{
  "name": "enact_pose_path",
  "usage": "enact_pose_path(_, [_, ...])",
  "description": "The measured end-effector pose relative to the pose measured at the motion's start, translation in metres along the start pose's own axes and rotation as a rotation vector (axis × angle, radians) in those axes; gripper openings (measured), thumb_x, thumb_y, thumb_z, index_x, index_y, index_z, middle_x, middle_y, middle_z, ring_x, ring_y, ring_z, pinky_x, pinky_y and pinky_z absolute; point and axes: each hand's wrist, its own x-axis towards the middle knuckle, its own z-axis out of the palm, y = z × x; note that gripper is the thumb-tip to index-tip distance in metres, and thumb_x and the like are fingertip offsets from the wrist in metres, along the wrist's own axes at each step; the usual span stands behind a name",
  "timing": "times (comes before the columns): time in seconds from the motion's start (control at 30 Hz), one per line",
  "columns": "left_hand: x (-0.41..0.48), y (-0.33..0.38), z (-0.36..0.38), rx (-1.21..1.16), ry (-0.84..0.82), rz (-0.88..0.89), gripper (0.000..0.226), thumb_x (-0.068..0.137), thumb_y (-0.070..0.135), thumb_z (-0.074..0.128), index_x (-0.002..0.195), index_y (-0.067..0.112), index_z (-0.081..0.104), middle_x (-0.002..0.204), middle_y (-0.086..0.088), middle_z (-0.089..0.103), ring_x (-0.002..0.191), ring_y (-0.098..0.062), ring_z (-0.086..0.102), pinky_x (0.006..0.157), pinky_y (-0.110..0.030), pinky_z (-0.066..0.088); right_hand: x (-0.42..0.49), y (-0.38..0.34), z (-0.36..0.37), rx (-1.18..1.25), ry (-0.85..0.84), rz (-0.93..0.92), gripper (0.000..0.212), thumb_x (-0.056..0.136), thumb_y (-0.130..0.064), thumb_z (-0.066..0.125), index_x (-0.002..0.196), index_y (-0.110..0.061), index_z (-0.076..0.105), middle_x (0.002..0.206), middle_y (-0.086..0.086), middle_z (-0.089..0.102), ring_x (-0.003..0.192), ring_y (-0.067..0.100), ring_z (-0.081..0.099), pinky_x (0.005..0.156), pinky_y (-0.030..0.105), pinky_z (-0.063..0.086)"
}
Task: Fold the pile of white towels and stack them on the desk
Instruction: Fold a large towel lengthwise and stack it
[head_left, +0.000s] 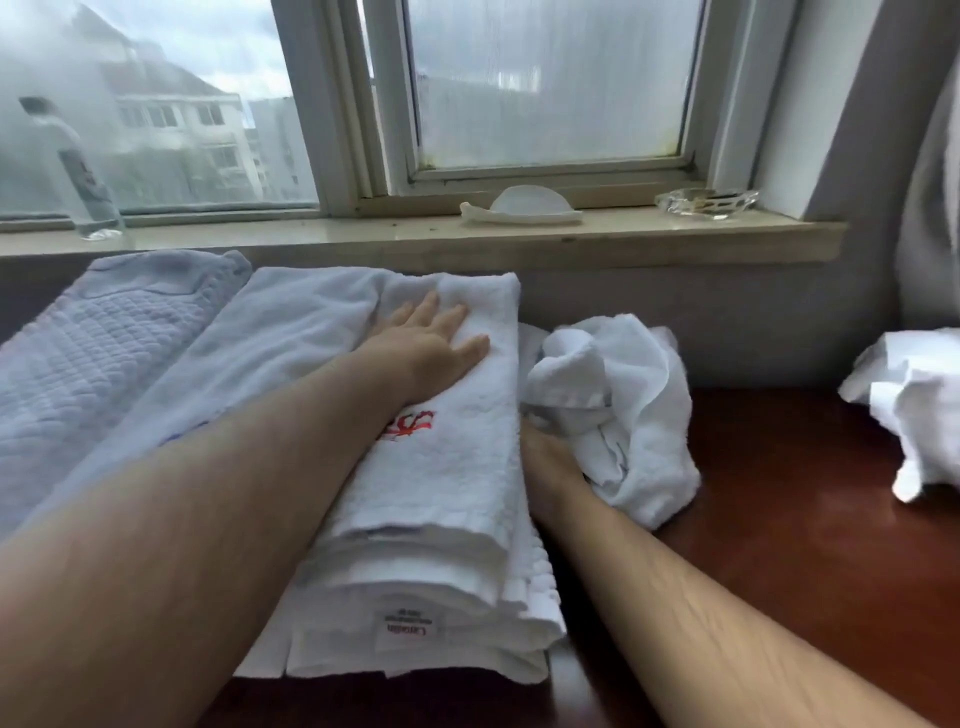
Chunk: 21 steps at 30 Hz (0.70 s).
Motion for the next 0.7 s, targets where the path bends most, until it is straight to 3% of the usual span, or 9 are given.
enact_pose_path(0.03, [-0.004, 0.005, -0.003, 0.037, 0.013, 0.011, 0.073, 0.096, 0.073, 0.023, 0.16, 0.04, 0.009, 0.169, 0.004, -0.007, 0.156, -0.021, -0.006, 0.123, -0.045, -0.004, -0.005, 0.005, -0.007, 0.029, -0.041, -0.007, 0.051, 0.102, -0.052, 0.049, 0.12, -0.009, 0.071, 0.116, 0.007, 0.075, 0.103, 0.022, 0.07, 0.097, 0.032, 0.054])
enact_pose_path(0.1, [-0.014, 0.016, -0.011, 0.107, 0.021, 0.03, 0.069, 0.1, 0.066, 0.024, 0.159, 0.032, 0.022, 0.169, -0.005, 0.008, 0.155, -0.026, 0.008, 0.125, -0.045, 0.007, -0.014, 0.018, -0.025, 0.116, -0.104, -0.001, 0.048, 0.099, -0.055, 0.051, 0.112, -0.016, 0.076, 0.111, 0.005, 0.077, 0.109, 0.024, 0.071, 0.099, 0.041, 0.053])
enact_pose_path(0.2, [-0.042, 0.049, -0.023, 0.113, -0.018, 0.079, 0.054, 0.105, 0.054, 0.033, 0.138, 0.016, 0.053, 0.146, -0.014, 0.051, 0.131, -0.031, 0.047, 0.109, -0.042, 0.037, -0.033, 0.029, -0.056, 0.162, -0.091, -0.039, 0.029, 0.104, -0.032, 0.049, 0.104, -0.016, 0.074, 0.103, 0.004, 0.078, 0.093, 0.016, 0.074, 0.08, 0.026, 0.057])
enact_pose_path(0.27, [-0.071, 0.077, -0.021, 0.025, -0.039, 0.142, 0.048, 0.104, 0.053, 0.037, 0.122, 0.016, 0.062, 0.125, -0.009, 0.063, 0.11, -0.026, 0.056, 0.091, -0.038, 0.044, -0.051, 0.035, -0.078, 0.068, -0.019, -0.08, 0.019, 0.103, -0.016, 0.052, 0.107, -0.011, 0.069, 0.093, 0.006, 0.074, 0.077, 0.015, 0.071, 0.071, 0.026, 0.056])
enact_pose_path(0.37, [-0.119, 0.119, 0.001, -0.103, 0.014, 0.27, 0.038, 0.102, 0.05, 0.041, 0.12, 0.024, 0.064, 0.132, -0.004, 0.062, 0.115, -0.023, 0.056, 0.091, -0.033, 0.042, -0.083, 0.036, -0.112, -0.056, -0.008, -0.103, 0.013, 0.101, -0.005, 0.054, 0.099, -0.005, 0.067, 0.074, 0.008, 0.068, 0.061, 0.019, 0.064, 0.056, 0.028, 0.056])
enact_pose_path(0.43, [-0.143, 0.142, 0.027, -0.199, 0.073, 0.321, 0.039, 0.102, 0.043, 0.044, 0.134, 0.026, 0.059, 0.141, -0.001, 0.057, 0.128, -0.02, 0.051, 0.1, -0.03, 0.04, -0.098, 0.034, -0.133, -0.094, 0.055, -0.09, 0.015, 0.101, -0.004, 0.053, 0.095, -0.002, 0.067, 0.069, 0.011, 0.065, 0.055, 0.019, 0.06, 0.048, 0.025, 0.053])
enact_pose_path(0.57, [-0.162, 0.167, 0.082, -0.559, 0.093, 0.194, 0.039, 0.101, 0.025, 0.049, 0.139, 0.023, 0.057, 0.137, -0.002, 0.06, 0.125, -0.017, 0.055, 0.104, -0.028, 0.042, -0.111, 0.033, -0.163, 0.058, 0.239, -0.107, 0.018, 0.102, -0.003, 0.047, 0.094, -0.001, 0.063, 0.068, 0.012, 0.059, 0.052, 0.019, 0.055, 0.043, 0.024, 0.048])
enact_pose_path(0.7, [-0.153, 0.159, 0.132, -0.485, 0.257, 0.123, 0.048, 0.095, 0.022, 0.054, 0.143, 0.025, 0.053, 0.149, -0.001, 0.047, 0.136, -0.022, 0.038, 0.113, -0.031, 0.031, -0.114, 0.041, -0.172, 0.185, 0.291, -0.218, 0.02, 0.101, 0.001, 0.045, 0.092, -0.002, 0.062, 0.063, 0.008, 0.061, 0.053, 0.015, 0.057, 0.046, 0.021, 0.046])
